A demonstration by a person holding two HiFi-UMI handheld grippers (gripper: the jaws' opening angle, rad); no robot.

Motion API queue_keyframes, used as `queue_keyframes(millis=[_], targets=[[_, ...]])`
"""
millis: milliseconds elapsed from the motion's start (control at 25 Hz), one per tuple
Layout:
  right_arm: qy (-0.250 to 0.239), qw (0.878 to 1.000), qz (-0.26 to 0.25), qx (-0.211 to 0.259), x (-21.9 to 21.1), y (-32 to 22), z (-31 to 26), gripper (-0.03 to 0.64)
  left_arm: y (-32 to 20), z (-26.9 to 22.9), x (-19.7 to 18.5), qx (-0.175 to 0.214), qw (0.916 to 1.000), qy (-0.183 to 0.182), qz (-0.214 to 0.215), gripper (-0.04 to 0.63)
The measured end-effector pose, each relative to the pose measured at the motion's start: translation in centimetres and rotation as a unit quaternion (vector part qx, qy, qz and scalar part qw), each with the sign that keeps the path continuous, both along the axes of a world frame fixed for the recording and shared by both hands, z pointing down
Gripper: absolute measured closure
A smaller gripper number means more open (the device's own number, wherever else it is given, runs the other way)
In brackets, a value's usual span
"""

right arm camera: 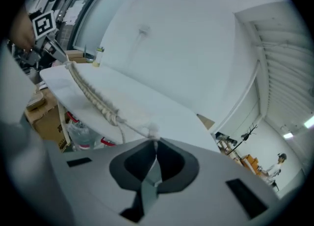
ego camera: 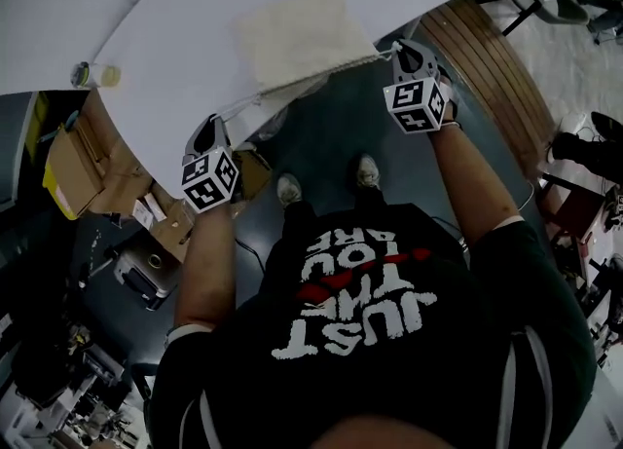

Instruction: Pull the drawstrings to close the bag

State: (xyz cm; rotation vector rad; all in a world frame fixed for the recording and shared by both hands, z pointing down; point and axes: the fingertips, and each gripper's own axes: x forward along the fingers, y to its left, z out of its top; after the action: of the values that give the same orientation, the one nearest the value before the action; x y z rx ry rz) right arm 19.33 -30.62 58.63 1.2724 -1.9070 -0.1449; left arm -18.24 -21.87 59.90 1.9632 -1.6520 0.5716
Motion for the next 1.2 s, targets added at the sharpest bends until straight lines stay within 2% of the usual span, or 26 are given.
queue_keyframes(millis=[160, 360, 560, 720, 800, 1000, 1080, 1200], targets=[[0.007, 0.999, -0.012, 0.042, -1.0, -0.8, -6.3, 0.607, -2.2, -4.8, -1.0, 0.042, 0.999, -0.011, 0.001, 0.584], [0.028, 0.992, -0.045, 0.118, -3.2, -4.2, -16.7, 0.607, -7.0, -13.6, -2.9, 0.13, 0.991, -0.034, -0.002, 0.584], [0.054, 0.981, -0.079, 0.17, -5.1, -5.4, -27.9, 0.607, -10.3, -24.7, -4.4, 0.209, 0.976, -0.06, -0.004, 0.584], [0.063, 0.972, -0.092, 0.209, -6.4, -5.1, -36.6, 0.607, -11.6, -34.1, -5.7, 0.278, 0.9575, -0.075, -0.014, 0.584], [0.055, 0.97, -0.094, 0.217, -6.9, -4.7, -40.2, 0.607, -11.9, -38.2, -6.4, 0.307, 0.9484, -0.076, -0.021, 0.583], [-0.008, 0.974, -0.085, 0.208, -7.9, -5.2, -47.4, 0.607, -12.8, -47.1, -8.0, 0.362, 0.9288, -0.07, -0.041, 0.583], [-0.02, 0.974, -0.078, 0.21, -8.2, -5.5, -49.0, 0.606, -12.9, -48.9, -8.4, 0.371, 0.9249, -0.067, -0.049, 0.583], [-0.034, 0.975, -0.073, 0.209, -8.7, -5.7, -49.8, 0.606, -13.0, -50.1, -9.0, 0.372, 0.9233, -0.068, -0.066, 0.583]])
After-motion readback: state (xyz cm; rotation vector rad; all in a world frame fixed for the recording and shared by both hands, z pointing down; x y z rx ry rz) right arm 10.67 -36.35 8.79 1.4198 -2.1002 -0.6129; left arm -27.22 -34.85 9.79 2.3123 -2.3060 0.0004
